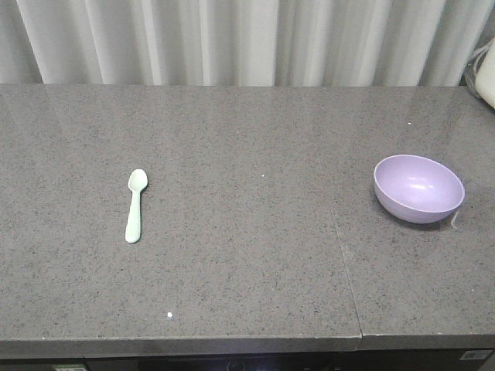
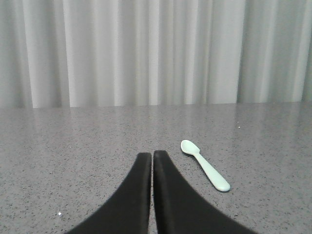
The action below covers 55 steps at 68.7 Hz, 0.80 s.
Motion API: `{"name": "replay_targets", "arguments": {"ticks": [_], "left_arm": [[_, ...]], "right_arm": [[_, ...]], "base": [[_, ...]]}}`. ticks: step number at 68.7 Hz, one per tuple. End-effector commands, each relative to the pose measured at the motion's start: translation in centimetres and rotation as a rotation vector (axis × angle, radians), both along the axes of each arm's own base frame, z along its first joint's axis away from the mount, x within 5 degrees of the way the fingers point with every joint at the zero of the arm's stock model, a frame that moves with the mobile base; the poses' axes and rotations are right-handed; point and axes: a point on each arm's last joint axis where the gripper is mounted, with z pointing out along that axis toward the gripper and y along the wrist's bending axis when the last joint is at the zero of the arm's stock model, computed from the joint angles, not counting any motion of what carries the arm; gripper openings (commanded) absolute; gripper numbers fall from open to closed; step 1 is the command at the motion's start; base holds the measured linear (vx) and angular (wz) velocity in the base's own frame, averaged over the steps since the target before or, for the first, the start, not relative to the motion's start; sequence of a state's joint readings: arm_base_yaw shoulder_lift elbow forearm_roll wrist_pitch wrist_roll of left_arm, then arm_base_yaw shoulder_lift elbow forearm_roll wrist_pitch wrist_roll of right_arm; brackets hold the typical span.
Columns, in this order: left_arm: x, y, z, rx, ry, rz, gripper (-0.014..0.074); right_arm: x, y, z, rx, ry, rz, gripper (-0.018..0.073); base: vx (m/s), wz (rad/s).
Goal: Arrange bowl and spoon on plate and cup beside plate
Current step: 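Lower both grippers above the pale green spoon and lavender bowl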
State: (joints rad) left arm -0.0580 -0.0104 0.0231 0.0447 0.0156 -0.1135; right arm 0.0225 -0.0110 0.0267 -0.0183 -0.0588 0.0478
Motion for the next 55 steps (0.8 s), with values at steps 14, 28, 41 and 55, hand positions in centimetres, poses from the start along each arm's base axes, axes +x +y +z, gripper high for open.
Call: {"name": "replay_targets", "arguments": {"ticks": [14,28,41,55], "left_arm": [[-0.31,-0.04,1.37,-0.015,-0.109,-0.009,-0.0006],[-0.31,-0.04,1.37,-0.015,-0.109,-0.009,-0.0006],[-0.31,-0.04,1.37,-0.015,-0.109,-0.009,-0.0006],[-0.31,-0.04,1.37,-0.015,-0.109,-0.009,-0.0006]], "right_arm": [[-0.12,-0.02,0.33,-0.008,-0.071,-0.006,-0.0011],[-0.12,-0.02,0.33,-0.008,-0.071,-0.006,-0.0011],[-0.12,-0.02,0.33,-0.008,-0.071,-0.006,-0.0011],[-0.12,-0.02,0.33,-0.008,-0.071,-0.006,-0.0011]], "base": [[0.01,0.0],[0.01,0.0],[0.0,0.0],[0.0,0.0]]}}
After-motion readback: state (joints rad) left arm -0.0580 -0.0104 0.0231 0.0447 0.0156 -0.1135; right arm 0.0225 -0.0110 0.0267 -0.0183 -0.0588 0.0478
